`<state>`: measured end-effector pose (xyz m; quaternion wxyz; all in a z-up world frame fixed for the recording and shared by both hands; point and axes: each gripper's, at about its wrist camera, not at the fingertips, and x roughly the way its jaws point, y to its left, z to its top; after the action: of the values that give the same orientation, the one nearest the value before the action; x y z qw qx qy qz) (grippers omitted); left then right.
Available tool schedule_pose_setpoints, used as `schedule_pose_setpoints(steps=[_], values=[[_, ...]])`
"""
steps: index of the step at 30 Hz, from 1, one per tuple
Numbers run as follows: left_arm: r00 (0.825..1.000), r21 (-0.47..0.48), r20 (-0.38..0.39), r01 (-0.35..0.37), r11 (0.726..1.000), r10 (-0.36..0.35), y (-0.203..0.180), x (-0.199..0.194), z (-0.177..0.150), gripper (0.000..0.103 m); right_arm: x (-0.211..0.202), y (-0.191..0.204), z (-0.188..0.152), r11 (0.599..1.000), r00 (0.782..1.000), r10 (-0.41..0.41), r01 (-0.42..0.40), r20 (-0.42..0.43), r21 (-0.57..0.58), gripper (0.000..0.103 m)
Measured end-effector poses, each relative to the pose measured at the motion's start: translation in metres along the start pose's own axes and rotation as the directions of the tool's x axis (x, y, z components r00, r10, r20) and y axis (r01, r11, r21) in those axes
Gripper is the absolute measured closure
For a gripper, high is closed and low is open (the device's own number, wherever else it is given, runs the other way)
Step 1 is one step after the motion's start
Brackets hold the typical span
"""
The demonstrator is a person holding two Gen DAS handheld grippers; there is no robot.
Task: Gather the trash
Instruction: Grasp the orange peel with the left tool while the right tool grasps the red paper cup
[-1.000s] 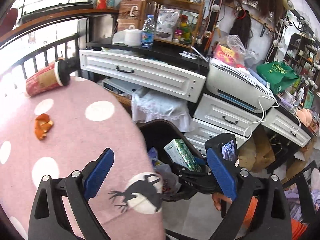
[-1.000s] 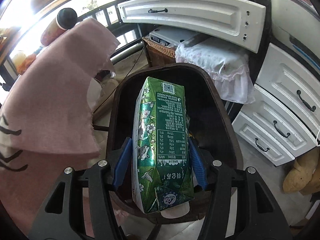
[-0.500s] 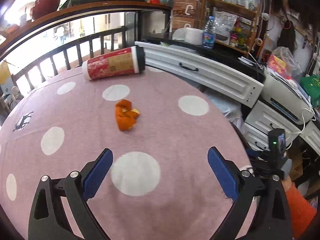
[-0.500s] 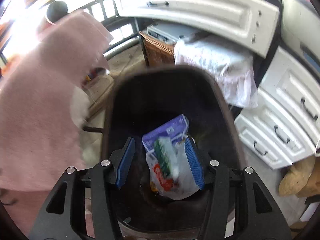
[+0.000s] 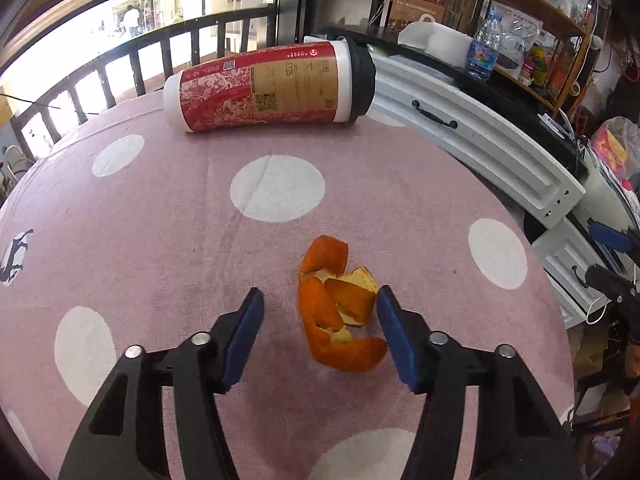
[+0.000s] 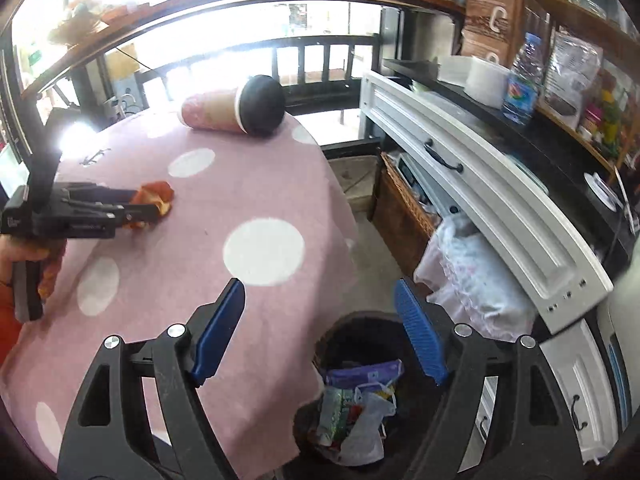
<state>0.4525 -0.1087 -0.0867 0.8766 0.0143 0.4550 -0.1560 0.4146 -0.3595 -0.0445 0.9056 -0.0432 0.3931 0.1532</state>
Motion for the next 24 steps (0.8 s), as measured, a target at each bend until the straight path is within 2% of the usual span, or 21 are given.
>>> schedule_pose_setpoints(steps=[1, 5, 7, 9, 12, 17, 19, 21, 24], values=[[1.0, -0.004, -0.002, 0.024, 1.0, -0.024, 0.0, -0.001, -0.001, 0.064, 0.005, 0.006, 0.013, 1.0, 1.0, 0.018, -0.018, 0.0, -0.011, 0.026], [0.999, 0.013, 0.031, 0.035, 0.999, -0.036, -0.002, -0.007, -0.007, 0.074, 0.033, 0.042, 0.068, 0.989, 0.998, 0.051, -0.053, -0.021, -0.138, 0.026], [0.998, 0.011, 0.045, 0.049, 0.999, -0.05, 0.001, -0.012, -0.007, 0.083, 0.045, 0.066, 0.097, 0.97, 0.998, 0.052, -0.059, -0.036, -0.237, 0.026], [0.995, -0.01, 0.049, 0.083, 0.996, -0.083, 0.008, -0.02, -0.004, 0.085, 0.054, 0.092, 0.123, 0.94, 0.997, 0.06, -0.074, -0.05, -0.333, 0.026], [0.993, -0.024, 0.085, 0.082, 0.996, -0.079, 0.02, -0.032, 0.005, 0.086, 0.072, 0.131, 0.161, 0.861, 0.995, 0.055, -0.087, -0.078, -0.501, 0.025], [0.991, -0.076, 0.131, 0.049, 0.996, -0.039, 0.05, -0.056, 0.014, 0.086, 0.129, 0.179, 0.211, 0.705, 0.987, -0.079, -0.042, -0.137, -0.708, 0.025], [0.985, -0.101, 0.17, 0.003, 0.995, 0.014, 0.065, -0.069, 0.017, 0.086, 0.158, 0.192, 0.22, 0.641, 0.973, -0.16, -0.027, -0.167, -0.767, 0.025], [0.978, -0.138, 0.195, -0.047, 0.989, 0.073, 0.082, -0.08, 0.019, 0.086, 0.182, 0.205, 0.224, 0.581, 0.96, -0.227, -0.001, -0.163, -0.814, 0.025], [0.971, -0.198, 0.211, -0.073, 0.977, 0.116, 0.107, -0.088, 0.02, 0.086, 0.214, 0.22, 0.221, 0.495, 0.944, -0.29, 0.007, -0.158, -0.869, 0.024]])
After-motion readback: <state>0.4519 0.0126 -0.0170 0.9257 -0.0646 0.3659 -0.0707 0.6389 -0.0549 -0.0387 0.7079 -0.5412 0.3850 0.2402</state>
